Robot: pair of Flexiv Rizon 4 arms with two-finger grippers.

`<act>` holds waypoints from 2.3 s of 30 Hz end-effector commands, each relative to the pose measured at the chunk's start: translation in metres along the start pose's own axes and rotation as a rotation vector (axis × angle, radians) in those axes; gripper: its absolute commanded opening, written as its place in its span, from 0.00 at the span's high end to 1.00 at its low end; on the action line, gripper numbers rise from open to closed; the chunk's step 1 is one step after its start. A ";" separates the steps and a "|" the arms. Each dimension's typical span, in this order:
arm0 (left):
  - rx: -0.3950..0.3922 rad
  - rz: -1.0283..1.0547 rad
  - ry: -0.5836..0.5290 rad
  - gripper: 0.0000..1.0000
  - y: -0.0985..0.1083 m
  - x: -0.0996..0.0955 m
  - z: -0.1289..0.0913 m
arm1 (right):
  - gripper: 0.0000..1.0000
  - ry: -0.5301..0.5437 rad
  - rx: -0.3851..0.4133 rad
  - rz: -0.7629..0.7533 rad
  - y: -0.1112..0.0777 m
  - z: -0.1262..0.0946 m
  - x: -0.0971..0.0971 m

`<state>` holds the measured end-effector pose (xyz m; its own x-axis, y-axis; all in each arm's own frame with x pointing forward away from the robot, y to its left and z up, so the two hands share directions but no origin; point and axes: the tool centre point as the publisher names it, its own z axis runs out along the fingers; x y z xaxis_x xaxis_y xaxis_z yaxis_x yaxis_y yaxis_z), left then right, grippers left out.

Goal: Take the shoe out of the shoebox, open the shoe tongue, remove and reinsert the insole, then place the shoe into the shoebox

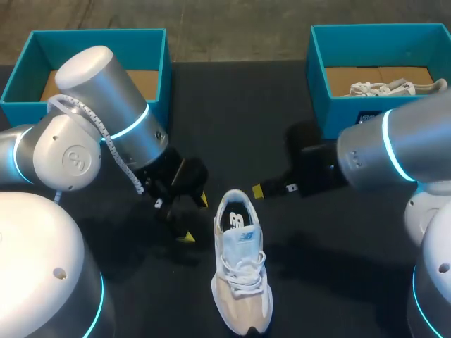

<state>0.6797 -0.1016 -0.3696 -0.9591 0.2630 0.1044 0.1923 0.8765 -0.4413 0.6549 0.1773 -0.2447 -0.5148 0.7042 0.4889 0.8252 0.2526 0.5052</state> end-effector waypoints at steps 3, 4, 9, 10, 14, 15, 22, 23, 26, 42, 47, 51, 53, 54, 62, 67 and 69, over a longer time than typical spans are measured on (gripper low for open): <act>-0.052 -0.025 -0.031 0.00 -0.006 0.000 -0.006 | 1.00 -0.236 0.069 0.018 0.010 0.034 0.008; -0.069 -0.018 -0.053 0.00 -0.009 0.002 -0.008 | 1.00 -0.238 0.072 0.019 0.010 0.036 0.008; -0.097 0.000 -0.077 0.00 -0.012 0.004 -0.012 | 1.00 -0.248 0.086 0.025 0.011 0.039 0.007; -0.094 -0.007 -0.077 0.00 -0.010 0.003 -0.014 | 1.00 -0.258 0.089 0.029 0.011 0.040 0.007; -0.070 -0.017 -0.059 0.00 -0.001 0.003 -0.020 | 1.00 -0.250 0.085 0.033 0.010 0.042 0.007; -0.068 -0.016 -0.057 0.00 0.001 0.003 -0.022 | 1.00 -0.250 0.085 0.033 0.010 0.042 0.007; -0.047 0.005 -0.030 0.00 0.021 0.003 -0.041 | 1.00 -0.263 0.096 0.035 0.008 0.053 0.010; -0.049 0.000 -0.033 0.00 0.025 0.001 -0.043 | 1.00 -0.269 0.098 0.038 0.008 0.056 0.011; -0.052 0.002 -0.028 0.00 0.032 -0.001 -0.049 | 1.00 -0.294 0.104 0.043 0.006 0.061 0.013; -0.075 0.021 -0.024 0.00 0.053 -0.004 -0.069 | 1.00 -0.357 0.112 0.114 -0.001 0.076 0.013; -0.082 0.007 -0.031 0.00 0.057 -0.007 -0.072 | 1.00 -0.379 0.136 0.101 0.004 0.082 0.013; -0.106 0.011 -0.020 0.00 0.066 -0.009 -0.078 | 1.00 -0.433 0.166 0.117 0.007 0.092 0.013; -0.104 0.022 -0.015 0.00 0.072 -0.012 -0.081 | 1.00 -0.446 0.169 0.119 0.007 0.095 0.010; -0.095 0.039 -0.003 0.00 0.076 -0.014 -0.083 | 1.00 -0.464 0.178 0.128 0.006 0.096 0.008; -0.034 0.191 0.027 0.00 0.090 -0.013 -0.095 | 1.00 -0.500 0.186 0.113 -0.001 0.100 -0.005; -0.008 0.221 0.023 0.00 0.095 -0.014 -0.100 | 1.00 -0.513 0.197 0.132 -0.009 0.102 -0.020; 0.000 0.225 0.021 0.00 0.096 -0.014 -0.102 | 1.00 -0.521 0.198 0.128 -0.011 0.101 -0.022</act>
<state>0.7348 0.0146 -0.3233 -0.8865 0.4616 0.0303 0.4008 0.7990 -0.4483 0.6815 0.2297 -0.3277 -0.2653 0.9598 0.0920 0.9273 0.2279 0.2969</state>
